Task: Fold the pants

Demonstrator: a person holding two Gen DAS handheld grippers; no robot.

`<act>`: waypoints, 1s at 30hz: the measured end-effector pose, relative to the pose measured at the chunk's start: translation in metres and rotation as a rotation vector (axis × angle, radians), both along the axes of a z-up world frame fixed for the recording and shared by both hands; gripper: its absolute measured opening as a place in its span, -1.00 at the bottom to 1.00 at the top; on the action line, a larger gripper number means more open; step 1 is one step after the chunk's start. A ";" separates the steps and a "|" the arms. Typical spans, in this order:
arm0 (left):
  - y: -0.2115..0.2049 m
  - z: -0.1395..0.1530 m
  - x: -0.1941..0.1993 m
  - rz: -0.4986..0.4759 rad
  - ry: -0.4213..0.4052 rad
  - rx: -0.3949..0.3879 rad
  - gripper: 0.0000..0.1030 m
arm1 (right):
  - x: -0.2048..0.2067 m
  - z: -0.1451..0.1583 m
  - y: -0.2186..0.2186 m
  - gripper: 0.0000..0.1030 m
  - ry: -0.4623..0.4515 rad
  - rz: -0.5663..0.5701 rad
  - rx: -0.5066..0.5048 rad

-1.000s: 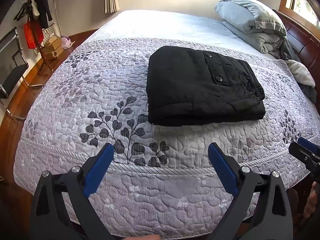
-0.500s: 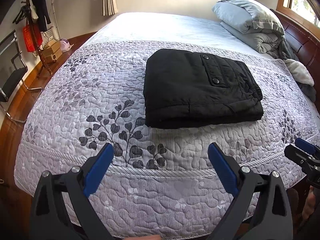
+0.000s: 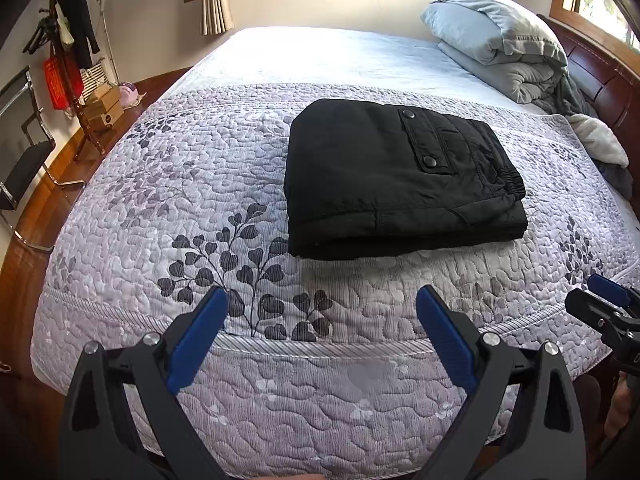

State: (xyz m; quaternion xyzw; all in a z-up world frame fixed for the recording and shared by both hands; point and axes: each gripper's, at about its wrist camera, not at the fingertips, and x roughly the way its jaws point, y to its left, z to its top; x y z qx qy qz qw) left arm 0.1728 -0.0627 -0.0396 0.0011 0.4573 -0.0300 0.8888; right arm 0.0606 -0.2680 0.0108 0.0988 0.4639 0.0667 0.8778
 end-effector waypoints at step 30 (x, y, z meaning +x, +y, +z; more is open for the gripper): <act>-0.003 0.000 0.007 -0.009 0.004 -0.012 0.84 | 0.012 -0.014 -0.005 0.77 0.032 -0.011 0.001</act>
